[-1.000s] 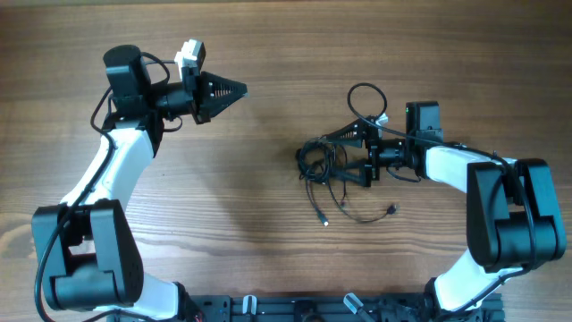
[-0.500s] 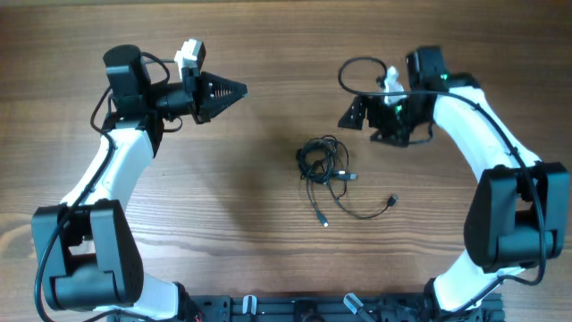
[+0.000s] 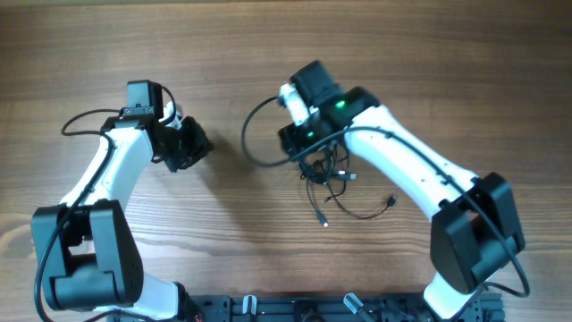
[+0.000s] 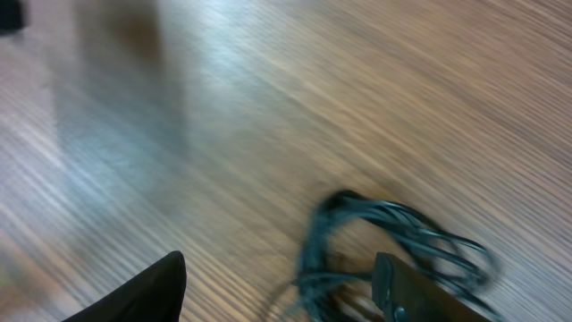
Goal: Untangle cables
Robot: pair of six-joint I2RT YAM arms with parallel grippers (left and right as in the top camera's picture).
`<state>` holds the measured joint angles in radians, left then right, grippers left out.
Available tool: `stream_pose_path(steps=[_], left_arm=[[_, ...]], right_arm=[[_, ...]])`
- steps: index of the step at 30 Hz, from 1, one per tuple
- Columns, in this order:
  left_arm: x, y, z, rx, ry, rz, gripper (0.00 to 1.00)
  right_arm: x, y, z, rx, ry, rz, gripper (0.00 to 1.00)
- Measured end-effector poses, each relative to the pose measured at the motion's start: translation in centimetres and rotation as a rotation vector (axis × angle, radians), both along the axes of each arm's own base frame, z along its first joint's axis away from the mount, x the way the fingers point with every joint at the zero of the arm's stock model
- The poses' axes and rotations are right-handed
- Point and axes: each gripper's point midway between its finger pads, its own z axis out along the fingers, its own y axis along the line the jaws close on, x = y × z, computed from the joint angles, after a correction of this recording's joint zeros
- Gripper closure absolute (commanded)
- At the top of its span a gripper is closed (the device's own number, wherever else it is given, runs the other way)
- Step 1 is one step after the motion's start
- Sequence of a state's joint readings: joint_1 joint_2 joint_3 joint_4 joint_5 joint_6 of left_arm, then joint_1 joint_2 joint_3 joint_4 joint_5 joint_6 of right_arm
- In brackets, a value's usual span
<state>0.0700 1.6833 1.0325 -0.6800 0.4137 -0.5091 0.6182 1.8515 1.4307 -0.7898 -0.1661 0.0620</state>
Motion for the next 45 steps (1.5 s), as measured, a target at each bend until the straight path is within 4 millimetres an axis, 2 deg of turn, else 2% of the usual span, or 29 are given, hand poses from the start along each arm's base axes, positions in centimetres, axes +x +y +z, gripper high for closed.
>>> stream_pose_path(steps=[3, 4, 8, 16, 17, 18, 20, 21, 27, 28, 30, 31, 34, 35, 36, 38, 40, 43, 45], left_arm=[[-0.3, 2.2, -0.9, 0.137, 0.023, 0.025, 0.86], [-0.3, 2.8, -1.0, 0.167, 0.024, 0.03, 0.87], [-0.5, 3.6, -1.2, 0.212, 0.033, 0.041, 0.87], [-0.8, 3.6, -1.3, 0.211, 0.046, 0.039, 0.87], [-0.8, 3.5, -1.3, 0.209, 0.046, 0.039, 0.87], [-0.8, 3.5, -1.3, 0.208, 0.046, 0.038, 0.87], [-0.8, 3.4, -1.2, 0.204, 0.046, 0.037, 0.87], [-0.8, 3.4, -1.2, 0.201, 0.045, 0.037, 0.87], [-0.8, 3.0, -1.2, 0.181, 0.044, 0.032, 0.85], [-0.7, 2.9, -1.1, 0.171, 0.042, 0.03, 0.81], [-0.5, 2.3, -0.9, 0.14, 0.03, 0.022, 0.76], [-0.4, 1.9, -0.8, 0.113, 0.019, 0.01, 0.76], [0.3, 0.2, 0.0, 0.02, -0.028, -0.034, 0.76], [0.6, -0.7, 0.5, -0.032, -0.056, -0.062, 0.76], [0.9, -1.5, 1.1, -0.085, -0.086, -0.09, 0.76], [1.4, -3.2, 2.9, -0.225, -0.165, -0.163, 0.75], [1.8, -4.1, 4.9, -0.355, -0.247, -0.213, 0.74], [2.5, -4.9, 9.3, -0.583, -0.427, -0.296, 0.74], [2.5, -5.1, 11.6, -0.685, -0.513, -0.345, 0.73]], right_arm=[[-2.0, 1.8, -1.5, -0.026, 0.015, 0.062, 0.37], [-2.7, 2.0, -3.1, -0.063, 0.039, 0.078, 0.43], [-2.8, 0.5, -7.1, -0.183, 0.087, 0.008, 0.44], [-2.0, -1.9, -8.7, -0.281, 0.049, -0.158, 0.43], [-2.2, -2.2, -9.0, -0.288, 0.052, -0.165, 0.48], [-2.4, -2.4, -9.2, -0.296, 0.055, -0.166, 0.58], [-2.5, -2.6, -9.4, -0.302, 0.057, -0.173, 0.87], [-2.5, -2.7, -9.5, -0.304, 0.057, -0.178, 0.96], [-2.5, -2.6, -9.3, -0.298, 0.062, -0.185, 0.96], [-2.5, -2.4, -9.2, -0.28, 0.075, -0.19, 0.96], [-1.6, -1.1, -7.7, -0.174, 0.094, -0.207, 0.96], [-0.7, -0.2, -5.8, -0.077, 0.096, -0.214, 0.96], [1.9, 1.3, 2.6, 0.239, 0.06, -0.201, 0.96], [2.4, 1.0, 6.1, 0.345, 0.042, -0.179, 0.96], [2.4, 0.7, 8.3, 0.419, 0.039, -0.154, 0.96], [1.5, 0.5, 12.1, 0.592, 0.08, -0.057, 0.96], [-0.1, 1.1, 14.0, 0.728, 0.141, 0.072, 0.96], [-2.5, 1.8, 16.9, 0.902, 0.193, 0.25, 0.96], [-3.7, 2.0, 18.2, 0.975, 0.219, 0.322, 0.96]])
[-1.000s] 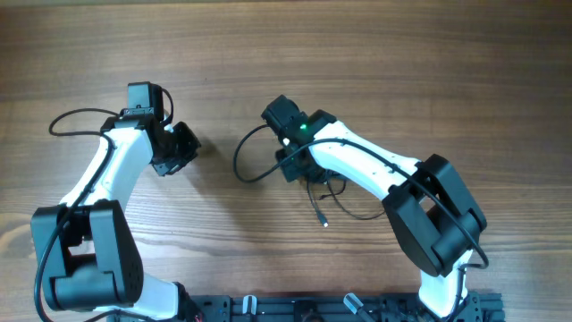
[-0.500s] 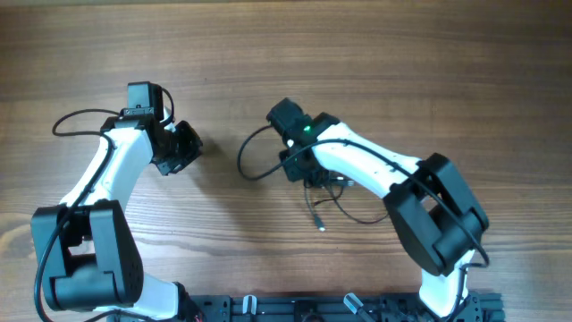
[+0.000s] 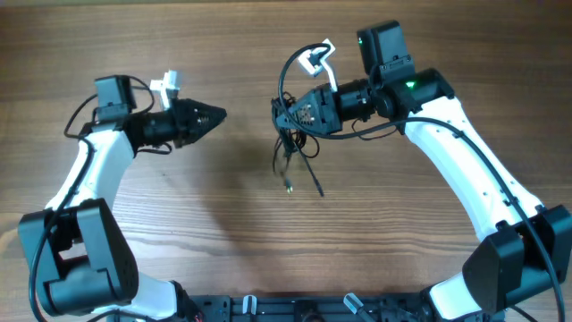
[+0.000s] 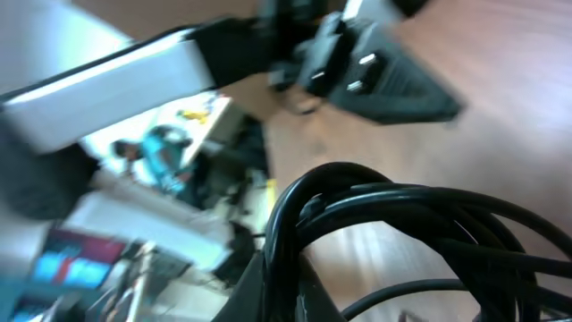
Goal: Untangle cables
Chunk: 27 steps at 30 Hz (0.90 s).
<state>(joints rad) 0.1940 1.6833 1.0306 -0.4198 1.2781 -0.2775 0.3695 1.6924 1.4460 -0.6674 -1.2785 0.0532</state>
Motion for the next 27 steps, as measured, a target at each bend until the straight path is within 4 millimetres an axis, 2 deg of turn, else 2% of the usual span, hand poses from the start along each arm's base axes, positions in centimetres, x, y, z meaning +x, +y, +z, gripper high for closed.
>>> stream_pose_path(steps=[2, 4, 8, 16, 19, 21, 24, 25, 27], left_arm=[[-0.5, -0.5, 2.4, -0.109, -0.084, -0.068, 0.72], [-1.0, -0.8, 3.4, -0.165, -0.102, -0.106, 0.71], [-1.7, -1.9, 4.2, -0.207, -0.108, -0.157, 0.72], [-2.2, -5.5, 5.6, -0.203, -0.24, -0.29, 0.75], [-2.4, -6.2, 6.5, -0.211, -0.214, -0.307, 0.88], [-3.1, -7.4, 6.8, -0.236, -0.103, -0.329, 0.9], [-3.8, -8.9, 6.8, -0.258, 0.032, -0.355, 0.85], [-3.9, -9.0, 6.8, -0.261, 0.055, -0.357, 0.76], [-3.8, -9.0, 7.0, -0.266, 0.091, -0.352, 0.7]], right_arm=[[-0.8, 0.0, 1.0, 0.059, 0.006, 0.049, 0.96], [-1.4, 0.1, 2.2, 0.128, -0.012, 0.098, 0.96], [-1.9, 0.0, 3.8, 0.211, -0.038, 0.158, 0.96], [-1.7, 0.1, 4.9, 0.212, 0.054, 0.167, 0.96], [-1.4, 0.2, 5.3, 0.21, 0.065, 0.165, 0.96], [-1.0, 0.4, 5.3, 0.189, 0.101, 0.142, 0.96], [0.6, 0.8, 4.3, 0.116, 0.153, 0.034, 0.96], [1.2, 0.9, 3.9, 0.096, 0.156, -0.003, 0.96], [2.3, 1.0, 3.2, 0.057, 0.163, -0.074, 0.96]])
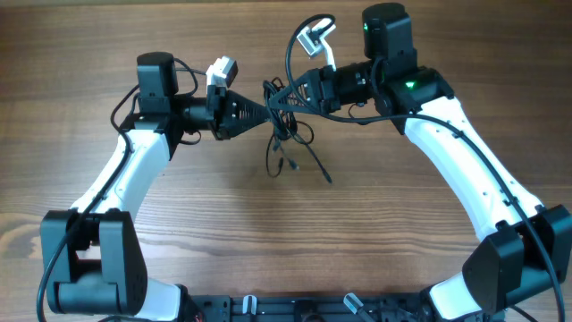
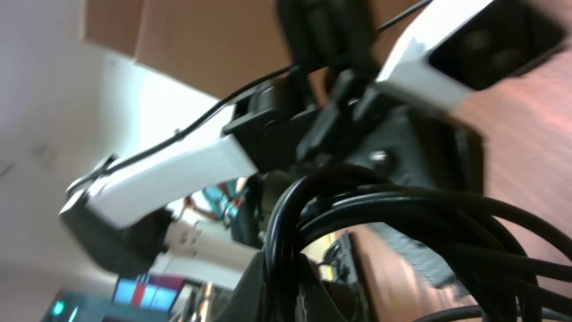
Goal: Untangle cables
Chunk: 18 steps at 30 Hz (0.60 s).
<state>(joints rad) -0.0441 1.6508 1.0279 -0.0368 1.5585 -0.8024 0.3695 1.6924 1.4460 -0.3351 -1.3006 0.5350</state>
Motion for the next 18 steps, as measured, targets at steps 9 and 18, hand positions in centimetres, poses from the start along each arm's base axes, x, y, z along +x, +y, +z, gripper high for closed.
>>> stream_pose_path(steps=[9, 18], left_arm=[[0.5, 0.0, 0.6, 0.004, 0.092, 0.004, 0.55], [0.7, -1.7, 1.7, 0.012, 0.083, -0.014, 0.55]], right_arm=[[2.2, 0.0, -1.0, -0.066, 0.018, -0.124, 0.96], [1.8, 0.3, 0.4, -0.013, 0.027, -0.088, 0.96]])
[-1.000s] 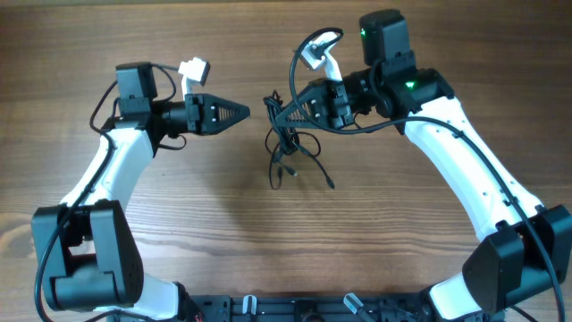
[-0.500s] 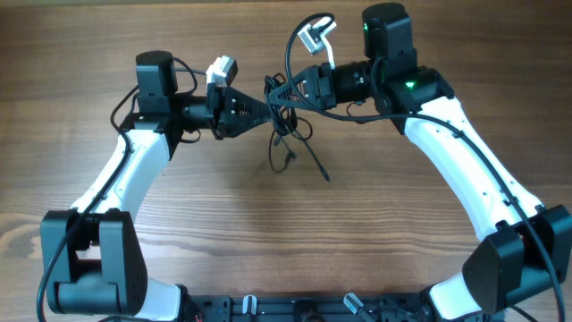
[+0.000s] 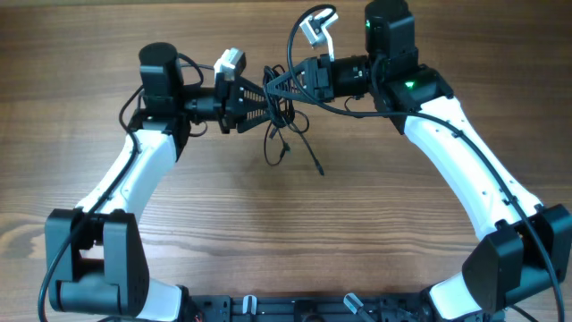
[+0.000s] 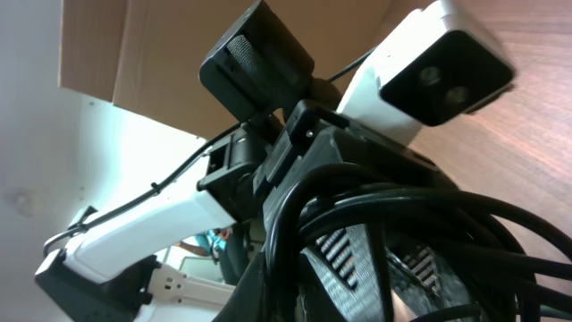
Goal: Untangle cables
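Note:
The tangle of black cables (image 3: 284, 112) hangs in the air above the table between the two arms, its loose ends (image 3: 271, 159) dangling below. My right gripper (image 3: 275, 84) points left and is shut on the top of the bundle; in the right wrist view the cable strands (image 4: 420, 210) fan out from my right gripper (image 4: 286, 291). My left gripper (image 3: 261, 100) points right, its tips at the bundle. Its ribbed fingers (image 4: 344, 255) stand apart, with strands in front of and between them.
A longer cable loop (image 3: 293, 40) arcs up from the bundle past the right wrist camera (image 3: 318, 24). The wooden table (image 3: 268, 233) lies below. The left wrist camera (image 4: 442, 67) sits close to the right gripper.
My left gripper has come a little further right into the bundle and its fingers now stand around strands. My right gripper still holds the cables at nearly the same place.
First the cables lay on the table under my right gripper, with the left arm far off. Then my right gripper held the bundle lifted while the left gripper pointed at it from a distance. The left gripper then reached the bundle, and now sits in it.

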Robot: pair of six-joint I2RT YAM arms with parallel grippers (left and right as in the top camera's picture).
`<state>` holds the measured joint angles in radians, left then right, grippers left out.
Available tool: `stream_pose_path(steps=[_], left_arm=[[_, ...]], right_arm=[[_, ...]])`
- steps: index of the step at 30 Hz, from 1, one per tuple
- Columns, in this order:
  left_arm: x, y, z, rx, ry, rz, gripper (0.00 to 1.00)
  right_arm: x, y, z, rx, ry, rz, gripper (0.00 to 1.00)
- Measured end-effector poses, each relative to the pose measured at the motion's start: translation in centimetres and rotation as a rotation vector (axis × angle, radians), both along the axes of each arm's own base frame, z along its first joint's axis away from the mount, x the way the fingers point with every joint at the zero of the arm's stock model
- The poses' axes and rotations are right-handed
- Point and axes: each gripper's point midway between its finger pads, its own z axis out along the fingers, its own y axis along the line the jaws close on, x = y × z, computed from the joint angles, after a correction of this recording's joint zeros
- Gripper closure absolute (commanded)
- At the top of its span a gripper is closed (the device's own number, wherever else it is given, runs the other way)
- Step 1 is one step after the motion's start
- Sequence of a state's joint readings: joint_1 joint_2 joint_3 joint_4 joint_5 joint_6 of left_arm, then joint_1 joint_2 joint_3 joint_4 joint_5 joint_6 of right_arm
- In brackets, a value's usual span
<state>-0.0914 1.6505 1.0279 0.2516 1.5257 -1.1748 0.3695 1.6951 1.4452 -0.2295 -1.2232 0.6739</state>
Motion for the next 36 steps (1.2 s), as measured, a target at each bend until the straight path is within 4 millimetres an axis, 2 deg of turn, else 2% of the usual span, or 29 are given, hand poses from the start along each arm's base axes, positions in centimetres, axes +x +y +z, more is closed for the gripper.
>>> stream_pose_path(steps=[10, 15, 18, 21, 24, 30, 36], left_arm=[[0.6, -0.5, 0.9, 0.003, 0.035, 0.021, 0.56], [0.1, -1.5, 0.9, 0.007, 0.066, -0.002, 0.6], [-0.1, -1.8, 0.9, 0.008, 0.079, -0.01, 0.72], [-0.1, -1.8, 0.9, 0.009, 0.094, -0.01, 0.96], [0.1, -1.7, 0.8, 0.01, 0.09, 0.0, 0.96], [0.9, -0.4, 0.7, 0.006, 0.007, 0.036, 0.96], [2.8, 3.7, 0.7, 0.006, -0.109, 0.14, 0.96]], right_arm=[[-0.5, 0.0, 0.3, 0.013, 0.01, 0.026, 0.96], [-0.5, 0.0, 0.3, 0.015, 0.009, 0.029, 0.96], [-0.5, 0.0, 0.3, 0.015, 0.009, 0.03, 0.96], [-0.5, 0.0, 0.3, 0.015, 0.008, 0.03, 0.96], [-0.6, 0.1, 0.4, 0.018, 0.007, 0.035, 0.96], [-0.7, -0.8, -0.3, -0.001, 0.058, 0.03, 0.96], [-2.6, -3.4, -4.9, -0.162, 0.243, -0.007, 0.96]])
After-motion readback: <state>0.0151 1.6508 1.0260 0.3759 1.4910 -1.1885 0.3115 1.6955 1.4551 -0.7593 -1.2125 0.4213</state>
